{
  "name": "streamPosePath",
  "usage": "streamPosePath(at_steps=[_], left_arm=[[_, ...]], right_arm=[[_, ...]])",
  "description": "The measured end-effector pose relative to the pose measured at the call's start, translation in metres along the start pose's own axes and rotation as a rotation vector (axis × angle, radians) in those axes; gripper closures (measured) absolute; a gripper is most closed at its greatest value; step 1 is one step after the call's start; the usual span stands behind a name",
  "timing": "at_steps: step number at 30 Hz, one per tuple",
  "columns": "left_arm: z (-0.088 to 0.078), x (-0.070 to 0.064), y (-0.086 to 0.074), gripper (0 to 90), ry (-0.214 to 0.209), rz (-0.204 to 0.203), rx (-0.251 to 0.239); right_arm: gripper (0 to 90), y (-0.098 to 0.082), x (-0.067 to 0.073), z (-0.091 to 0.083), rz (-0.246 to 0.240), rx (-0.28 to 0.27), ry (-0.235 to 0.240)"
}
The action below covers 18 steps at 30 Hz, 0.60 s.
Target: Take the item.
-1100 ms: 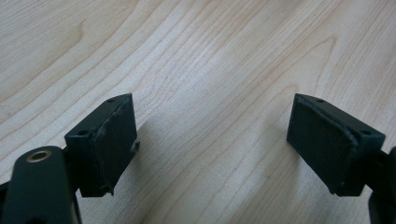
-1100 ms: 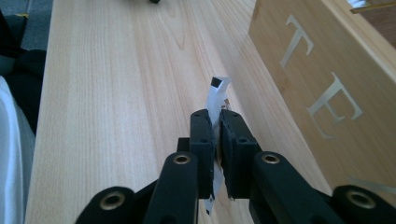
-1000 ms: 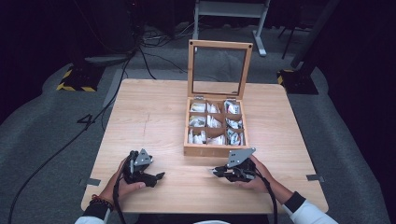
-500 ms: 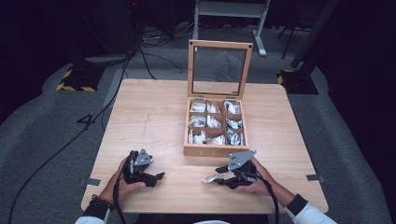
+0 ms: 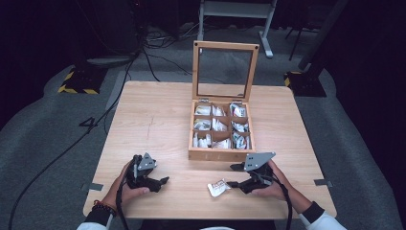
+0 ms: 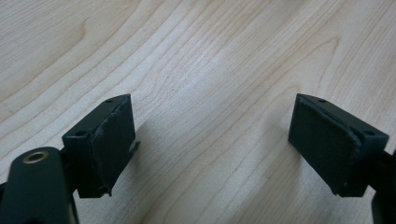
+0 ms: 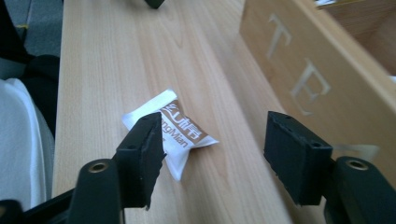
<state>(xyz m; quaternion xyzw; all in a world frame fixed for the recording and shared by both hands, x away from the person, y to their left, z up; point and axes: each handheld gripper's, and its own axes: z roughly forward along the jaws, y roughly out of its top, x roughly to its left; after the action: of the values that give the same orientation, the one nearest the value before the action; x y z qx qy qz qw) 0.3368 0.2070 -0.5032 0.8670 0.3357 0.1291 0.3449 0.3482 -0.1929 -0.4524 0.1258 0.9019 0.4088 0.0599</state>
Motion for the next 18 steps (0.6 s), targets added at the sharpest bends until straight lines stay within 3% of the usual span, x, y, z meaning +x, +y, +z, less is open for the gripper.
streamPosePath(at_steps=[5,11,18], left_arm=[[0.000,-0.002,0.007,16.2,0.021,0.001,0.040],[-0.004,0.001,0.017,17.1,-0.002,-0.020,-0.008],[-0.003,0.008,0.037,16.6,-0.016,-0.005,-0.036]], right_arm=[[32.8,-0.001,-0.006,-0.017,0.017,-0.034,-0.054],[31.5,-0.002,-0.017,-0.039,0.043,-0.071,-0.124],[30.5,-0.004,-0.035,-0.061,0.079,-0.105,-0.220]])
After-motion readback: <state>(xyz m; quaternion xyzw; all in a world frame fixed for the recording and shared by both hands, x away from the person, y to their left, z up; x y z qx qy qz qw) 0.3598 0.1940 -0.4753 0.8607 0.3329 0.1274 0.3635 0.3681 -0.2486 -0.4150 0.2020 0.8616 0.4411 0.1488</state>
